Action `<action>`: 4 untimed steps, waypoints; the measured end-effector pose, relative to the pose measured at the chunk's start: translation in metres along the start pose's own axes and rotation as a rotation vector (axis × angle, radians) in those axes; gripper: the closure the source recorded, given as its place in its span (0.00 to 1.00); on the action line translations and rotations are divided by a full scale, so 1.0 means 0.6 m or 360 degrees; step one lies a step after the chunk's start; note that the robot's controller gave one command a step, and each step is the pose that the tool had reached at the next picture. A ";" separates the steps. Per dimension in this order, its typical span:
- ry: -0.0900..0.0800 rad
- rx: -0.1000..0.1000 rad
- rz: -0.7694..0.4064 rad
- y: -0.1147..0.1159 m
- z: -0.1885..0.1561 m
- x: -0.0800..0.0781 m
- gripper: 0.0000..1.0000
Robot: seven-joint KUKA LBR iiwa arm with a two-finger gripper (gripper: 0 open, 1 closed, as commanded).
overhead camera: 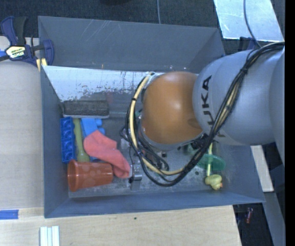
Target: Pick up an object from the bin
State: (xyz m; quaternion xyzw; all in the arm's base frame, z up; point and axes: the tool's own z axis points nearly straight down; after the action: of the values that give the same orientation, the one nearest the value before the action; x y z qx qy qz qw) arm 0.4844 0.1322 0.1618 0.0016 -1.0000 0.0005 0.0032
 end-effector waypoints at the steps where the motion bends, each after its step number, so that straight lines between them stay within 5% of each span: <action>1: -0.0014 -0.0003 0.0006 -0.001 -0.008 -0.003 0.00; 2: -0.0012 -0.0002 -0.0234 0.048 0.098 -0.026 0.00; 3: -0.0012 -0.0003 0.0088 0.042 0.050 -0.048 0.00; 4: -0.0014 -0.0003 -0.0181 0.068 0.075 -0.028 0.00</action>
Offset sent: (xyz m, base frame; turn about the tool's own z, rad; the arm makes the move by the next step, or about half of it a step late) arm 0.0199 0.0432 -0.0918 -0.2183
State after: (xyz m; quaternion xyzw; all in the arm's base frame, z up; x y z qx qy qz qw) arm 0.5010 0.1728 0.1167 0.0585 -0.9983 -0.0007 -0.0010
